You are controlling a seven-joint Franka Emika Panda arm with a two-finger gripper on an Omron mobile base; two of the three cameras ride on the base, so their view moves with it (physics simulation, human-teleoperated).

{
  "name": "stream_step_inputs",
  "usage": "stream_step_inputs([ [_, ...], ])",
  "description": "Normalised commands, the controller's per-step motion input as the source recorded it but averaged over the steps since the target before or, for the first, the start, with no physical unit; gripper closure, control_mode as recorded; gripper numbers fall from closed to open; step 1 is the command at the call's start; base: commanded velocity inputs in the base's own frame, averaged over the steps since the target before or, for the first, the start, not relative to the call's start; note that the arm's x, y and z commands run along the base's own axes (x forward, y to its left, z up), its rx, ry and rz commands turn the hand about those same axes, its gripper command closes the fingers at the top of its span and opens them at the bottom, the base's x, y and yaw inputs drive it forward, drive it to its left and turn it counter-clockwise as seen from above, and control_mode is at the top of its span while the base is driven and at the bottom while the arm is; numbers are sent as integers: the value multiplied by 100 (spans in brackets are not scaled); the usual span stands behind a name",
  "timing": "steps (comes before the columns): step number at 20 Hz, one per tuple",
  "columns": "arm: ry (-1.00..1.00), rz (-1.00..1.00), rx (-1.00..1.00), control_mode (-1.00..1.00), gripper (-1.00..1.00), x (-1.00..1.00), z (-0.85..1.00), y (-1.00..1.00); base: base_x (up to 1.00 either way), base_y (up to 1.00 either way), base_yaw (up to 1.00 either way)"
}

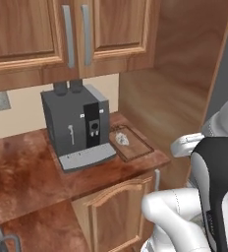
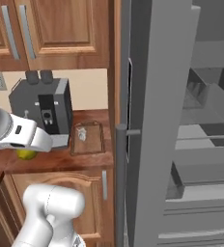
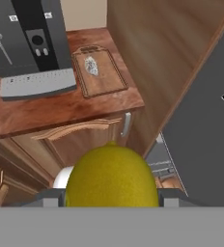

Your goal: Retrieve a lemon from the fridge and place it on the cutting board with the fish.

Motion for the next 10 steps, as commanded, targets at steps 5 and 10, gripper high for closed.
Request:
stream_step_inputs([
  [5, 0, 0, 0, 100, 100, 0, 0, 0, 71, 49, 0],
  [10, 0, 0, 0, 100, 100, 0, 0, 0, 65, 42, 0],
])
